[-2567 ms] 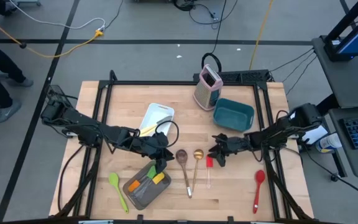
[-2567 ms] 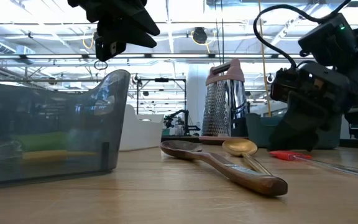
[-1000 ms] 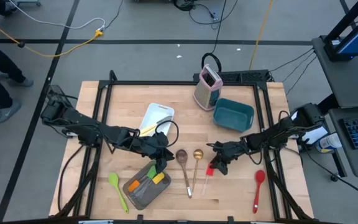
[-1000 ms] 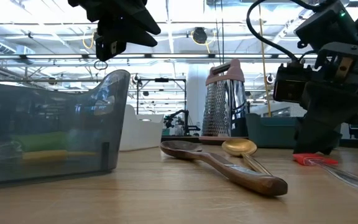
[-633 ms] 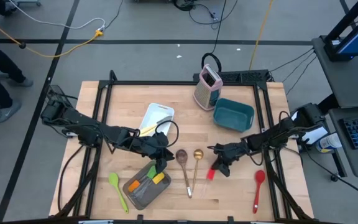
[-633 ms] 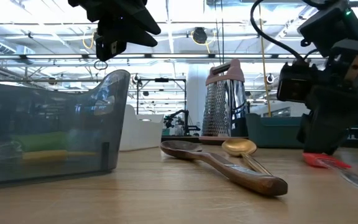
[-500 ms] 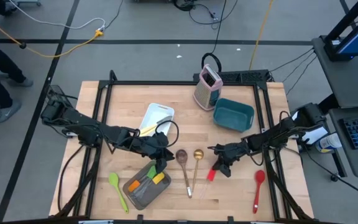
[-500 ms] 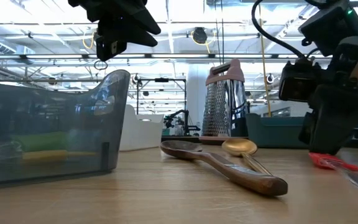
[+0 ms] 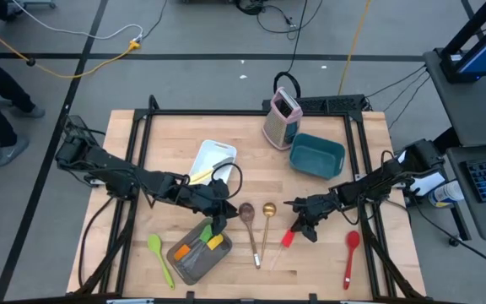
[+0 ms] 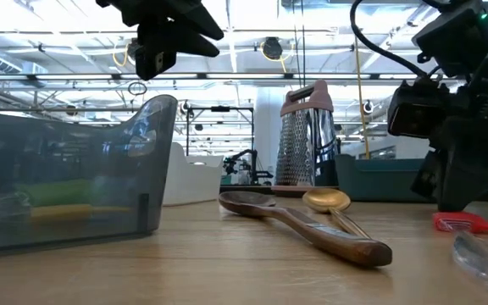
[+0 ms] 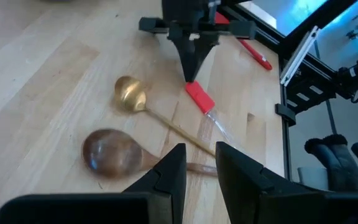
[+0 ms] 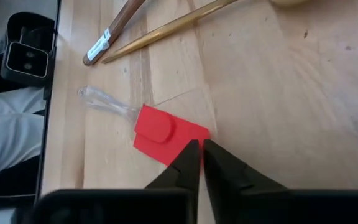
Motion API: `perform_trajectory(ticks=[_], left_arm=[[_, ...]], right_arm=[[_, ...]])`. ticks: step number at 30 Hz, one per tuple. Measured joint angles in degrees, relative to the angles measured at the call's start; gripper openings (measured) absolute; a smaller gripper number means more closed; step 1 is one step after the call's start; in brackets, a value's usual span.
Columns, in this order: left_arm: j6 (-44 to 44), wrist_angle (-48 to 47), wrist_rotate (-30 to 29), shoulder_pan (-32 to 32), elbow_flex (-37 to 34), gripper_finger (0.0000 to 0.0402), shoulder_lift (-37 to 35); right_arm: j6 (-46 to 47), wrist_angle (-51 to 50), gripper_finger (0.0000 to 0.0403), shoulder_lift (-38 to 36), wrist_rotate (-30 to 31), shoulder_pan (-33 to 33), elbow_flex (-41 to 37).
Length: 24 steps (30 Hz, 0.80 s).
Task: Pick & Place Kitchen Items
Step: Put the red spatula into the black bin
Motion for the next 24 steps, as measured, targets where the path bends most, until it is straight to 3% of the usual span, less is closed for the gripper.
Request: perform_trajectory(ticks=[3, 7, 12, 17, 24], left_arm=[[3.32, 1.21, 0.01, -0.01, 0.00, 0.0090, 0.00], [8.12, 2.21, 0.00, -0.01, 0.00, 0.0090, 0.00], [13.80, 2.91, -0.09, -0.02, 0.00, 0.0090, 0.00], [13.70, 3.63, -0.11, -0.02, 0.00, 0.0090, 0.00], [12.39, 5.22, -0.13, -0.01, 0.00, 0.0090, 0.00]], right_arm=[[0.00, 1.17, 0.0004, -0.03, 1.57, -0.57, 0.00], [-2.23, 4.91, 0.0028, -0.05, 3.18, -0.90, 0.02], [-15.75, 12.68, 0.0075, -0.81, 2.94, -0.15, -0.33], [-32.37, 22.40, 0.0120, -1.20, 2.84, 3.43, 0.03], [-32.81, 21.14, 0.0161, -1.15, 4.65, 6.31, -0.02]])
